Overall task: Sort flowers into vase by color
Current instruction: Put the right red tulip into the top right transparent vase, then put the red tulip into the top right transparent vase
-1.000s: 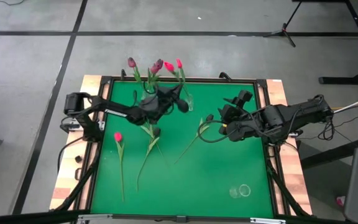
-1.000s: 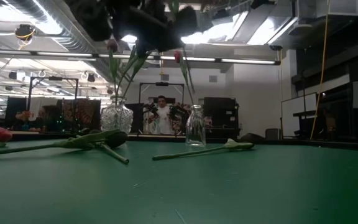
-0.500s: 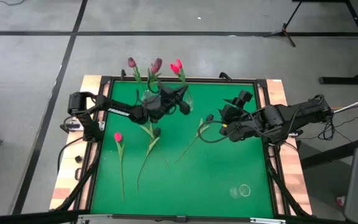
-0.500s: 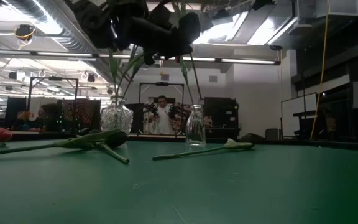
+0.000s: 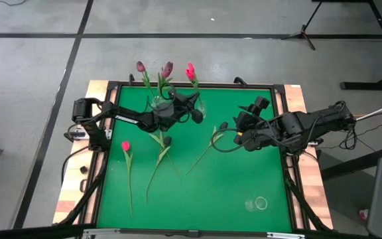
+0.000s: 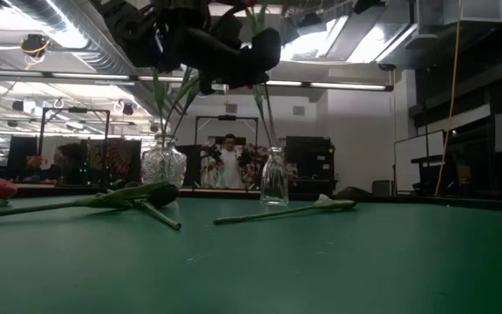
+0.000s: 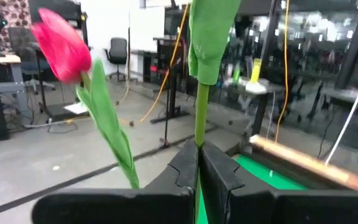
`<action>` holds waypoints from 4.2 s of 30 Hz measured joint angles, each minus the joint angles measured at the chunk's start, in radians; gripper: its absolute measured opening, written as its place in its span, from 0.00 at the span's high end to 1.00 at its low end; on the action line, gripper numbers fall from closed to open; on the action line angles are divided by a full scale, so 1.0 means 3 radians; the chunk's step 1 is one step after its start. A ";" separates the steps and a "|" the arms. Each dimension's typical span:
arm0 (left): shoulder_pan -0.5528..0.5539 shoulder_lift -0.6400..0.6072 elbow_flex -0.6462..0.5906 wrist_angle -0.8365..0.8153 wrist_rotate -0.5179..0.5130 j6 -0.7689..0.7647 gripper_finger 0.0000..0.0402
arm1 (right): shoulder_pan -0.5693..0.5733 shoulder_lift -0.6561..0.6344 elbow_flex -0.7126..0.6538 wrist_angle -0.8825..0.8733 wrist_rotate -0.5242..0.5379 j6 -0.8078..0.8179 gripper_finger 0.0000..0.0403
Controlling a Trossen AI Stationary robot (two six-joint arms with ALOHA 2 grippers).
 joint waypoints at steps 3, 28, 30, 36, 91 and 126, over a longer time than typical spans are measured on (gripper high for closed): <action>-0.0001 0.0004 -0.0001 -0.0055 0.0010 0.0013 0.99 | 0.0000 0.0000 0.0000 0.0000 0.0000 0.0000 0.48; 0.0094 0.0337 -0.0004 0.0037 0.0299 -0.0259 0.99 | -0.0001 0.0001 0.0000 -0.0001 0.0003 0.0000 0.48; 0.0101 0.0334 -0.0004 0.0017 0.0300 -0.0259 0.99 | -0.0001 0.0001 0.0000 -0.0001 0.0001 0.0000 0.48; 0.0171 0.0335 -0.0004 -0.0250 0.0317 -0.0252 0.94 | -0.0001 0.0001 0.0000 0.0000 0.0001 0.0013 0.48; -0.1115 -0.1713 -0.0003 -0.5106 0.0769 -0.3096 0.70 | -0.0001 0.0001 0.0001 -0.0016 -0.0231 0.0152 0.48; -0.2777 -0.1060 -0.0003 -0.6870 0.1919 -0.7212 0.70 | -0.0001 0.0001 0.0001 0.0004 -0.0399 0.0362 0.48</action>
